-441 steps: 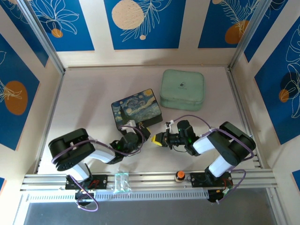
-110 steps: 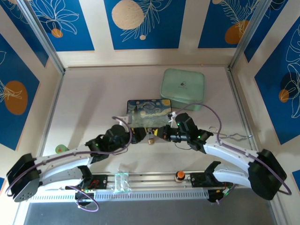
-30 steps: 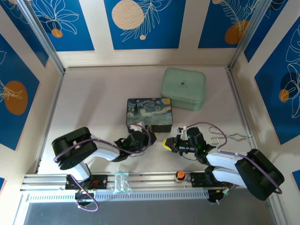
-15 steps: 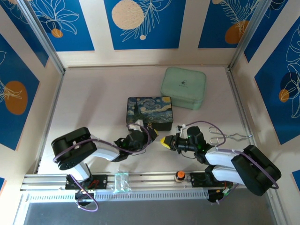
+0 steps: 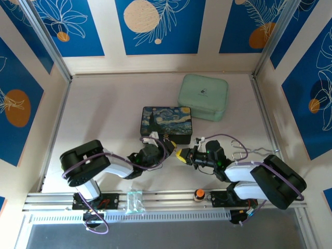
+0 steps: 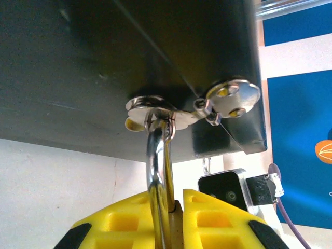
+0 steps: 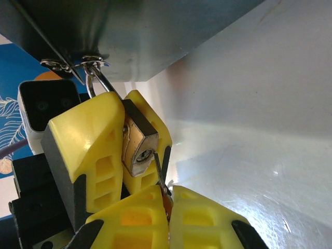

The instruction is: Unlock the padlock with the key

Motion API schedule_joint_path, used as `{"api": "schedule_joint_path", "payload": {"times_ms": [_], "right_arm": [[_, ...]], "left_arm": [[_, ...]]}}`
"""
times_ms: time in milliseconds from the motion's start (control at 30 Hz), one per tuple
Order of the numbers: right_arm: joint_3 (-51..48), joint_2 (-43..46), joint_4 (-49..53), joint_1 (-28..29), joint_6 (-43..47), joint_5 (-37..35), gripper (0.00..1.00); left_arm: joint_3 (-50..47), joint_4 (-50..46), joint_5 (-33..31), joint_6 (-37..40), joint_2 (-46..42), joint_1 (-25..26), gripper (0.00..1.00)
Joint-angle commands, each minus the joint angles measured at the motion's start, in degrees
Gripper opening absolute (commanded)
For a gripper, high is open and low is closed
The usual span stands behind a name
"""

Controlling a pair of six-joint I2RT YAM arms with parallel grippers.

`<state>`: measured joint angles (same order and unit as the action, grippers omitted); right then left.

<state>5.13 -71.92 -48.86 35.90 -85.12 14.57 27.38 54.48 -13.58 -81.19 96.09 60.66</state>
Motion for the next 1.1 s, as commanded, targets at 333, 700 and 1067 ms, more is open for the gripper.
{"api": "schedule_joint_path", "payload": {"times_ms": [333, 700, 1067], "right_arm": [[-2.71, 10.27, 7.15, 0.14, 0.95, -4.00, 0.00], [0.18, 6.72, 2.62, -0.40, 1.86, -3.14, 0.00], [1.95, 6.24, 4.06, 0.46, 2.07, -3.61, 0.00]], "left_arm": [[0.84, 7.27, -0.31, -0.65, 0.28, 0.16, 0.00], [1.21, 9.26, 0.08, -0.90, 1.20, 0.24, 0.00], [0.83, 10.57, -0.27, -1.25, 1.45, 0.32, 0.00]]}}
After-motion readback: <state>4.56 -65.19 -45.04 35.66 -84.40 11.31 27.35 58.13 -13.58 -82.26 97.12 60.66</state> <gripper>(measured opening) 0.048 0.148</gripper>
